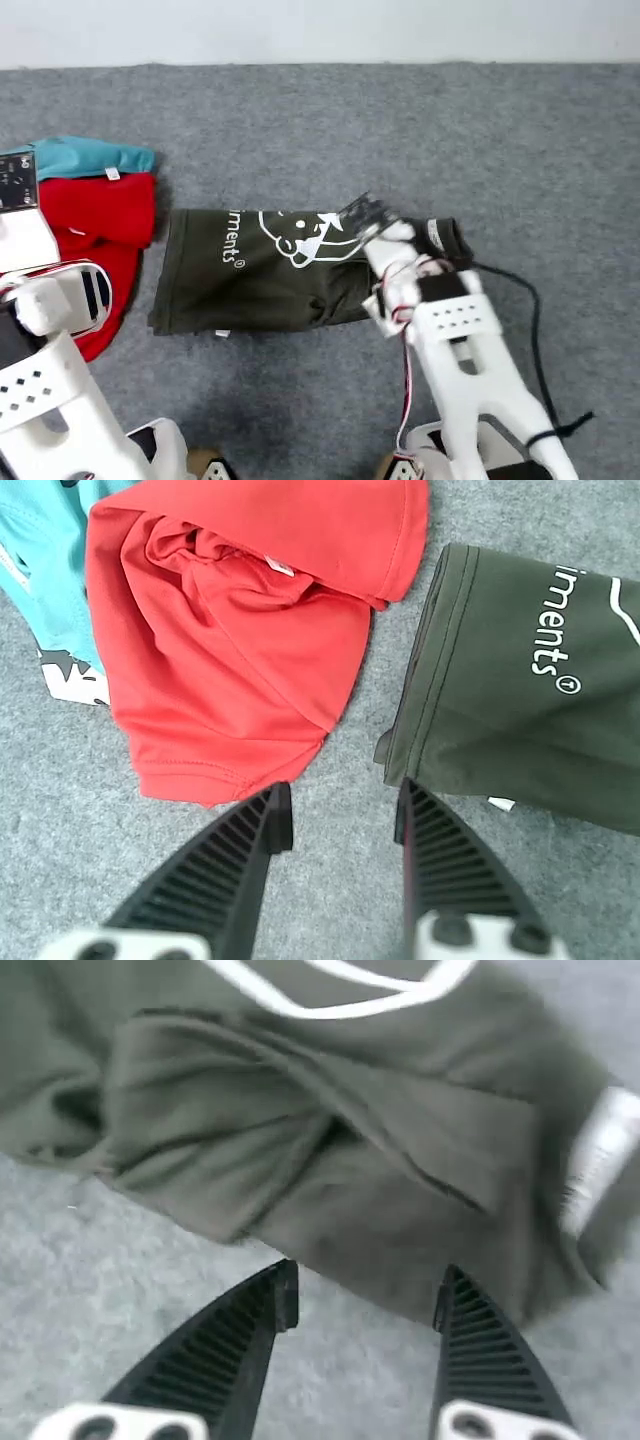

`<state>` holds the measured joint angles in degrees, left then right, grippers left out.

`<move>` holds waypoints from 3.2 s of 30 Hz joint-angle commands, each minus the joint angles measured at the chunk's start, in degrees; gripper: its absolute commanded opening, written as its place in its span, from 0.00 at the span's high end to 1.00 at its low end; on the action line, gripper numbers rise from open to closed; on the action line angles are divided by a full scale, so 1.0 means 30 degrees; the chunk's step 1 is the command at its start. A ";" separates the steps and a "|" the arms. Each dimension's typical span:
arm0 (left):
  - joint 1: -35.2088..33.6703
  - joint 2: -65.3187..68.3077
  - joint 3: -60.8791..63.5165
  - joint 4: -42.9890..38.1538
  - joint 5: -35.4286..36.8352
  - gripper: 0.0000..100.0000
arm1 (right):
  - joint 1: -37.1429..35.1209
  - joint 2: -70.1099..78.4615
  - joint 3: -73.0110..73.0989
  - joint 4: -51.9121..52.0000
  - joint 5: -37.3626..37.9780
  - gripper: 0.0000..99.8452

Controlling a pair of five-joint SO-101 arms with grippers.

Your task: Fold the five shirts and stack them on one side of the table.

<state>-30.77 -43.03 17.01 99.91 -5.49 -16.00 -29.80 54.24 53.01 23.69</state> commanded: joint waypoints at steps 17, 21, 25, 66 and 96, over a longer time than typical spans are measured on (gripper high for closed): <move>-0.0059 -0.0322 -0.0044 0.0205 0.0147 0.83 | -0.1070 0.1685 0.1524 -0.8659 -0.0703 0.77; -0.0059 -0.0322 -0.0044 0.0205 0.0147 0.83 | -0.1392 0.4147 0.0586 -1.0330 -0.2755 0.77; -0.0059 -0.0322 -0.0044 0.0205 0.0147 0.83 | -0.2066 0.5905 -0.1758 -1.0271 -0.3751 0.77; -0.0059 -0.0322 0.0659 0.0205 -0.0674 0.83 | -0.3795 0.6930 -0.6623 0.0015 -0.0586 0.77; 0.4220 1.2073 -0.3033 -0.1172 0.0850 0.71 | -0.1832 0.0484 -0.7443 0.2359 -0.0440 0.77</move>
<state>-22.24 -13.58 14.37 97.71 -4.79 -21.98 -26.37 31.82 59.34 21.58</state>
